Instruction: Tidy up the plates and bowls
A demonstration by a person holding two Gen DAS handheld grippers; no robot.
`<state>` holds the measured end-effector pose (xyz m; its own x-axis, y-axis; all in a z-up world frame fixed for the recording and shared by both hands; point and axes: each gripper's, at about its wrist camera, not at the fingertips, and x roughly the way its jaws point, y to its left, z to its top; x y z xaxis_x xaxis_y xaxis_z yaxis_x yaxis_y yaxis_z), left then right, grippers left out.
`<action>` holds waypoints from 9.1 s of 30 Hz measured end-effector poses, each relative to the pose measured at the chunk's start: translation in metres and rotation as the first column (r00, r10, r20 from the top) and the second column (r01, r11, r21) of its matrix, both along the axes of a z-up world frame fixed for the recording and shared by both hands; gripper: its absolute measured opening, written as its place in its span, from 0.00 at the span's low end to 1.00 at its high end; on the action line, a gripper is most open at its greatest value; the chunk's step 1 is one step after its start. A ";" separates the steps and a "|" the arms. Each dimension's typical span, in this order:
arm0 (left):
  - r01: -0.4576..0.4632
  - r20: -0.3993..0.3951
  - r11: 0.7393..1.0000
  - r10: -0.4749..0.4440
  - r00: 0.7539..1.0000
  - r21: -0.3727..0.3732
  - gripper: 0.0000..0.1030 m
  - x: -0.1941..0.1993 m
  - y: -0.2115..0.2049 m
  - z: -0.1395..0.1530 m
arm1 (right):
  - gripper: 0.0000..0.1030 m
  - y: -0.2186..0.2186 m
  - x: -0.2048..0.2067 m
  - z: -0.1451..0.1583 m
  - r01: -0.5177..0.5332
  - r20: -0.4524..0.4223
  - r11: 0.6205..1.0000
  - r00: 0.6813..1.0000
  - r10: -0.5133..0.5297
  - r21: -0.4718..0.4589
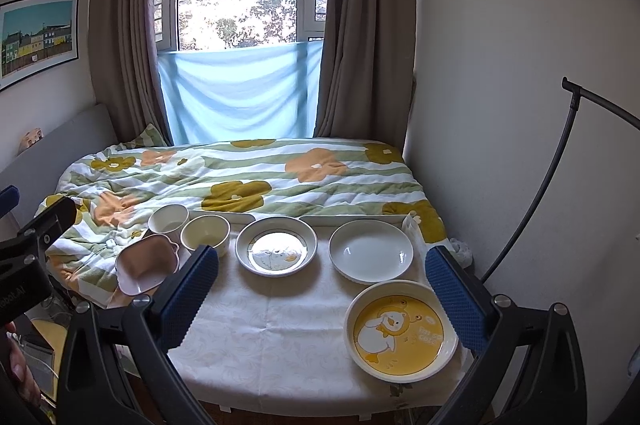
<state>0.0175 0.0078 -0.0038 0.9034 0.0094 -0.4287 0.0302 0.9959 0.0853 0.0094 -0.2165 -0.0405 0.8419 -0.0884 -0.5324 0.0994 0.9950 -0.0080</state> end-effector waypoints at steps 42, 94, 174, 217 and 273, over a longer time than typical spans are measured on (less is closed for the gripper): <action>0.639 -0.545 0.743 -0.626 0.558 -0.200 0.99 0.161 -0.189 -0.185 | 0.99 -0.166 -0.025 -0.144 0.393 -0.360 0.867 0.891 -0.277 0.307; 0.694 -0.659 0.670 -0.651 0.377 -0.264 0.21 0.194 -0.237 -0.264 | 0.16 -0.229 0.051 -0.231 0.290 -0.486 0.853 0.873 -0.050 0.433; 0.289 -0.370 0.952 -0.307 0.877 -0.106 0.98 0.117 0.032 -0.142 | 0.68 0.019 0.124 -0.151 -0.229 -0.368 0.914 0.861 0.351 0.336; 0.641 -0.770 0.730 -0.543 0.336 -0.235 0.43 0.403 -0.303 -0.309 | 0.51 -0.237 0.242 -0.261 0.338 -0.545 0.783 0.839 0.001 0.522; 0.155 -0.729 0.978 -0.206 0.653 -0.138 0.20 0.273 -0.068 -0.223 | 0.14 -0.101 0.269 -0.197 -0.243 -0.464 0.813 0.719 0.517 0.530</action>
